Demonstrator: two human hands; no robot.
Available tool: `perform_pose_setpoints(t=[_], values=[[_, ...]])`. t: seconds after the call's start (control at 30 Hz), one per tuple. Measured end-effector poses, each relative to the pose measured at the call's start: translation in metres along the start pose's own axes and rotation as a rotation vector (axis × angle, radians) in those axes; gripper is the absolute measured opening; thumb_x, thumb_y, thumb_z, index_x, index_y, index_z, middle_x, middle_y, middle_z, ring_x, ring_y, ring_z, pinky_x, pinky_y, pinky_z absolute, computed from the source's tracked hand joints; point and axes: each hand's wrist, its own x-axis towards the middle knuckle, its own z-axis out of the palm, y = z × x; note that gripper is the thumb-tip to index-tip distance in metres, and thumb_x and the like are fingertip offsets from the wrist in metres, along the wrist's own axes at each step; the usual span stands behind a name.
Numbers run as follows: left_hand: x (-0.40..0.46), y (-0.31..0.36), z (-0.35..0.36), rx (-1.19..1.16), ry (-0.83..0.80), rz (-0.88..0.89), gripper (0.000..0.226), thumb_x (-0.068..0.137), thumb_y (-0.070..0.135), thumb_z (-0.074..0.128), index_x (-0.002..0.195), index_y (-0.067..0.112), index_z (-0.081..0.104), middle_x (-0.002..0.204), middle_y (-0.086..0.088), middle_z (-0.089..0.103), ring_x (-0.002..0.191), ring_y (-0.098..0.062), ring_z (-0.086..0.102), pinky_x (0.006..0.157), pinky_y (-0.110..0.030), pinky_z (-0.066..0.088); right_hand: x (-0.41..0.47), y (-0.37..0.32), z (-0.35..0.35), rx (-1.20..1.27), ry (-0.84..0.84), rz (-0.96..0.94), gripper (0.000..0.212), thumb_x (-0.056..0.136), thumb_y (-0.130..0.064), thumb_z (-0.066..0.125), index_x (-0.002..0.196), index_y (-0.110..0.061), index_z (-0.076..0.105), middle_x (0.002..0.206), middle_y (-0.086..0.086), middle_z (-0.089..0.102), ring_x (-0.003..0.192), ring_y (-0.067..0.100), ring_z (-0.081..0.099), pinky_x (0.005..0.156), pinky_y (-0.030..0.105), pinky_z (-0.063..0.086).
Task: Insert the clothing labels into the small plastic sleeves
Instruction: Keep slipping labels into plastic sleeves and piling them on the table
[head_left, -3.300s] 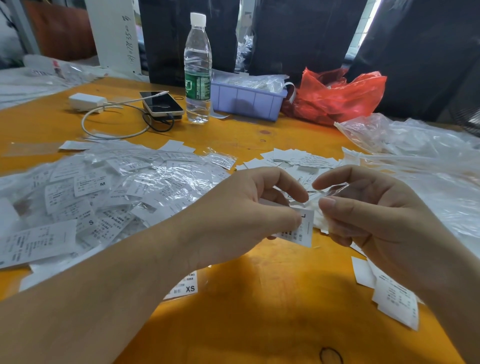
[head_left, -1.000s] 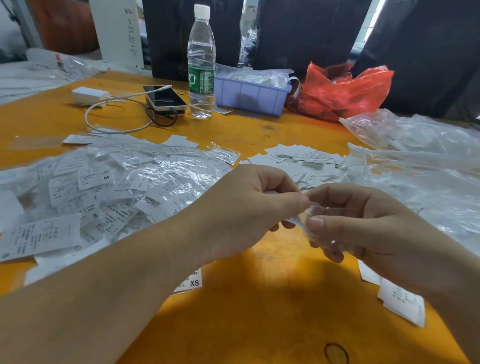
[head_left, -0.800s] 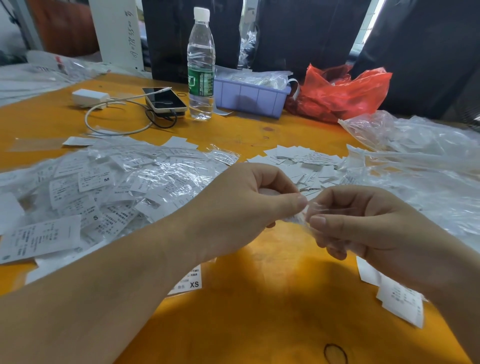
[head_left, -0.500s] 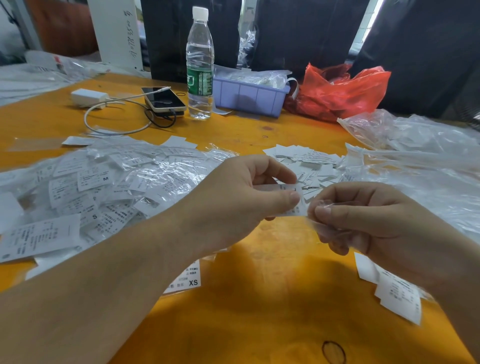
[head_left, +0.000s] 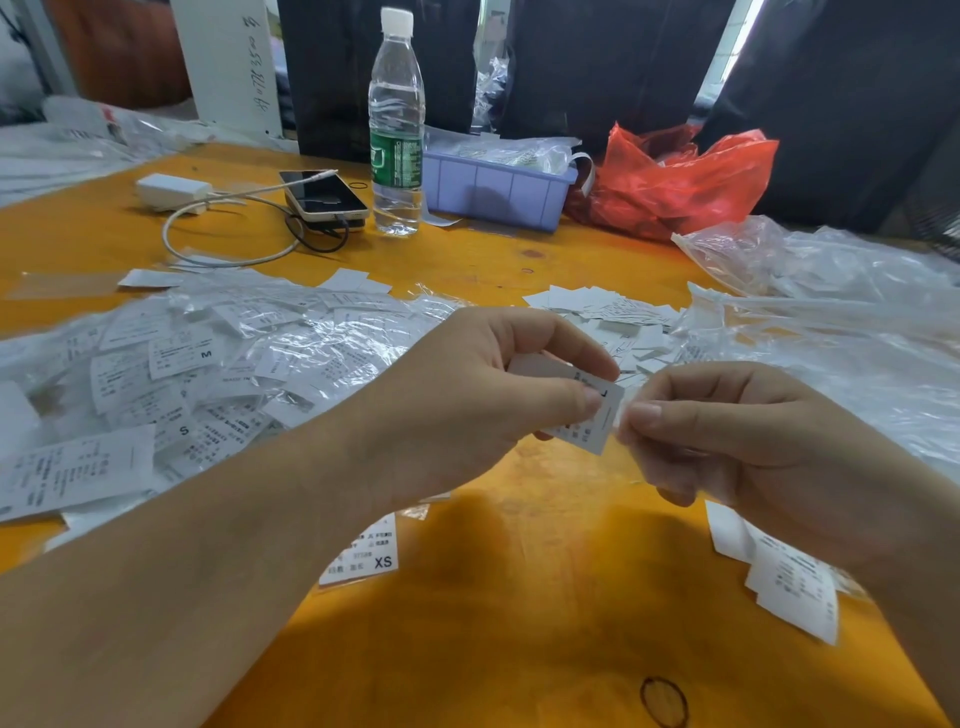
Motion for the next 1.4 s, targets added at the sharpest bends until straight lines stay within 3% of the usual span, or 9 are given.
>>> perform_pose_setpoints(t=[0.23,0.33,0.43,0.57,0.8,1.4], values=[[0.0011,0.0005,0.0001,-0.011,-0.008,-0.007,0.016,0.084,0.005,0.071,0.081,0.020,0.076,0.062,0.014,0.065,0.053,0.005,0.056,0.048,-0.009,0.040,-0.0007,-0.0009,-0.0001,0.006,-0.005,0.006,0.045,0.064,-0.053,0.081,0.074,-0.010,0.071,0.062,0.005,0.059,0.056,0.014,0.049,0.053,0.024,0.043],[0.0017,0.0002,-0.0002,-0.024,-0.010,-0.003,0.011,0.074,0.013,0.071,0.079,0.021,0.077,0.064,0.012,0.067,0.056,0.005,0.057,0.048,-0.010,0.040,-0.0007,-0.0018,0.0000,0.002,-0.001,0.011,0.036,0.068,-0.046,0.078,0.072,-0.010,0.071,0.061,0.006,0.058,0.055,0.015,0.049,0.053,0.024,0.043],[0.0024,-0.0008,-0.0010,-0.018,0.001,0.000,0.018,0.082,0.002,0.070,0.079,0.019,0.077,0.066,0.011,0.068,0.057,0.004,0.058,0.047,-0.010,0.040,-0.0005,-0.0025,-0.0001,-0.007,0.010,0.013,0.028,0.071,-0.038,0.072,0.069,-0.010,0.070,0.060,0.006,0.057,0.055,0.017,0.047,0.052,0.024,0.043],[0.0026,-0.0013,-0.0016,-0.005,-0.004,0.000,0.013,0.073,0.016,0.067,0.077,0.023,0.077,0.070,0.013,0.070,0.059,0.006,0.059,0.047,-0.010,0.041,-0.0003,-0.0017,-0.0008,-0.003,0.027,0.010,0.032,0.069,-0.040,0.076,0.068,-0.009,0.069,0.061,0.010,0.055,0.054,0.016,0.048,0.050,0.023,0.043],[0.0019,-0.0022,0.0002,0.044,-0.033,0.003,0.016,0.068,0.023,0.063,0.076,0.030,0.076,0.069,0.016,0.067,0.060,0.004,0.057,0.049,-0.009,0.039,0.0002,-0.0015,0.0016,-0.039,0.023,0.008,0.028,0.070,-0.039,0.070,0.062,-0.012,0.068,0.056,0.007,0.052,0.052,0.015,0.046,0.050,0.024,0.041],[0.0010,-0.0019,0.0003,0.127,-0.043,0.014,0.019,0.068,0.024,0.061,0.078,0.033,0.075,0.074,0.020,0.067,0.067,0.008,0.059,0.050,-0.008,0.039,0.0001,-0.0025,0.0015,0.013,-0.007,-0.010,0.023,0.072,-0.034,0.068,0.059,-0.015,0.065,0.054,0.006,0.044,0.049,0.014,0.038,0.050,0.023,0.040]])
